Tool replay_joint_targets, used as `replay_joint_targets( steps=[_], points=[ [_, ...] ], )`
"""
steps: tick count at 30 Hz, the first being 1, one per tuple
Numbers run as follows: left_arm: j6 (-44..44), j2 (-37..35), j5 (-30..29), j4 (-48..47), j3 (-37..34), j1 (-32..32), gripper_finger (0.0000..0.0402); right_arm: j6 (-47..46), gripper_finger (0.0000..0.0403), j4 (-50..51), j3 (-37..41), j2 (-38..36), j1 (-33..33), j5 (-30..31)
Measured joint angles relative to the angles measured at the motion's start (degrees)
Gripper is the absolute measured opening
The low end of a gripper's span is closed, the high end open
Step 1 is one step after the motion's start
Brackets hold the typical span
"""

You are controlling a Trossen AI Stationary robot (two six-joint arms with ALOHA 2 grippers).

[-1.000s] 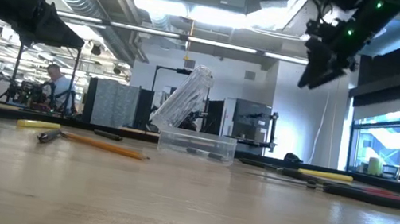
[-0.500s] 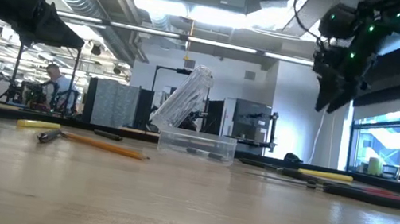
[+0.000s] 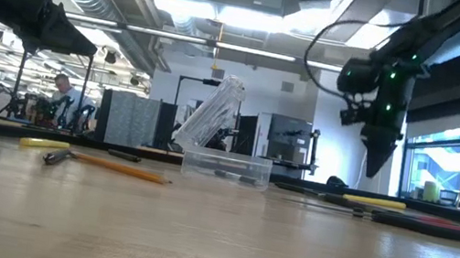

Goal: Pick & place school supplies into a supply box
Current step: Put the right yellow pen into the transparent supply box

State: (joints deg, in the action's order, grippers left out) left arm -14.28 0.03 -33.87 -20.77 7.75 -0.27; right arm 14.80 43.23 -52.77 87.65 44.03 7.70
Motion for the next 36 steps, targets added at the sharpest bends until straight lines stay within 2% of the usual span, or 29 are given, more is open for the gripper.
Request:
replay_joint_targets(
  steps=[4, 9, 18, 21, 29, 36],
  points=[
    [0.00, 0.01, 0.00, -0.01, 0.00, 0.00, 0.0008, 0.84, 0.0232, -0.79, 0.00, 3.70, 0.02, 1.24],
    [0.00, 0.02, 0.00, -0.01, 0.00, 0.00, 0.0006, 0.95, 0.0232, -0.87, 0.00, 7.37, 0.52, 9.14],
    [0.00, 0.01, 0.00, -0.01, 0.00, 0.00, 0.0007, 3.04, 0.0232, -2.72, 0.00, 9.29, 6.17, 8.11],
    [0.00, 0.00, 0.00, 0.00, 0.00, 0.01, 0.0006, 5.31, 0.0232, -2.40, -0.29, 9.29, 7.65, 5.86],
    [0.00, 0.02, 0.00, 0.00, -0.01, 0.01, 0.0006, 10.91, 0.0214, -2.08, -0.85, 10.19, 7.87, -0.70],
    [-0.13, 0.00, 0.00, 0.01, 0.00, 0.01, 0.0007, 14.46, 0.0193, -1.75, -1.45, 12.78, 6.04, 1.23]
  ],
)
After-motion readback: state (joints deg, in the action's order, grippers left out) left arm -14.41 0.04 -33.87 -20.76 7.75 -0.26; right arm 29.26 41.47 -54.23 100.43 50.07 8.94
